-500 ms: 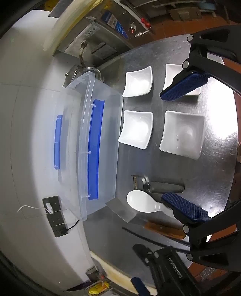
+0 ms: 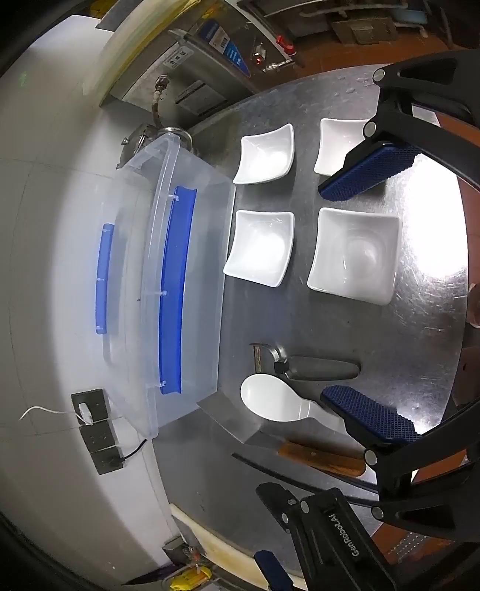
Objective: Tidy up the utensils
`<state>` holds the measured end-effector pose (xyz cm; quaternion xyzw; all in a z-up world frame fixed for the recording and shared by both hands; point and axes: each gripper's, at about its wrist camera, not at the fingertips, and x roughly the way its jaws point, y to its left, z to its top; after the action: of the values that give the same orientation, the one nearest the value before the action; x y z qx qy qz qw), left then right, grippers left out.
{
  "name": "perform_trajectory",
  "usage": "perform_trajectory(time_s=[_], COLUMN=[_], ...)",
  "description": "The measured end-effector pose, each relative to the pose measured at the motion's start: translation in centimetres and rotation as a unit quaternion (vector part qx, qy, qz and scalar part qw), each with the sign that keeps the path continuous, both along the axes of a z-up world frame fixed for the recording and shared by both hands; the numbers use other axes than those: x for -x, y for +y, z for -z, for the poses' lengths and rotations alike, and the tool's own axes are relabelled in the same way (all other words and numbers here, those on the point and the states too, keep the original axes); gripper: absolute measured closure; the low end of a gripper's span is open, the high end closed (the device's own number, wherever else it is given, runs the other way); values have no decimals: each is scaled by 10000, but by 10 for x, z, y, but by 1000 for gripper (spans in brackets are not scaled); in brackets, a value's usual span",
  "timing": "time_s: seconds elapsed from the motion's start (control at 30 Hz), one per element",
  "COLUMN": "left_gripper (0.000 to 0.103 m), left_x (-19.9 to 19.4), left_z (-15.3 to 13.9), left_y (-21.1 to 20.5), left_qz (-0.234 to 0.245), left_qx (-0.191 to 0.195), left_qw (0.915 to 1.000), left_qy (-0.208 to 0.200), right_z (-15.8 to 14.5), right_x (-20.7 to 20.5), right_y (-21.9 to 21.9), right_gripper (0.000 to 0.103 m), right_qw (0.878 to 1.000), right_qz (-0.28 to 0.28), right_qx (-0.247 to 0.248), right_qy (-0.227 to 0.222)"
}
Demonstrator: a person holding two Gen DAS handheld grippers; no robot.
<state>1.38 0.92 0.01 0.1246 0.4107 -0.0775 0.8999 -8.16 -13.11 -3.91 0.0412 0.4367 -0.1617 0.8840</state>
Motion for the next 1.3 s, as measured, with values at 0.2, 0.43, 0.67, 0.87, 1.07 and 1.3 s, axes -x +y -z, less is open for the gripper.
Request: perform_trajectory(time_s=[0.2, 0.43, 0.67, 0.87, 1.07, 1.3], left_gripper=[6, 6, 6, 6, 6, 6], left_x=[-6, -9, -9, -6, -5, -1], left_z=[-2, -6, -5, -1, 1, 1], left_y=[2, 2, -6, -7, -8, -8], left_qz=[-29, -13, 88, 54, 99, 104], left_qx=[89, 369, 352, 187, 162, 130], left_qw=[9999, 9993, 9993, 9998, 9998, 9998], left_qy=[59, 4, -72, -95, -47, -99], right_z=[-1, -2, 0, -2, 0, 1], right_x=[-1, 1, 1, 3, 4, 3], right_y=[-9, -14, -15, -21, -23, -21], right_gripper=[4, 4, 4, 4, 4, 4], right_qw=[10000, 9999, 9996, 9995, 9996, 9997], right_qz=[1, 62, 115, 171, 230, 189], right_qx=[-56, -49, 267, 240, 149, 168], right_qy=[-5, -132, -57, -69, -48, -16])
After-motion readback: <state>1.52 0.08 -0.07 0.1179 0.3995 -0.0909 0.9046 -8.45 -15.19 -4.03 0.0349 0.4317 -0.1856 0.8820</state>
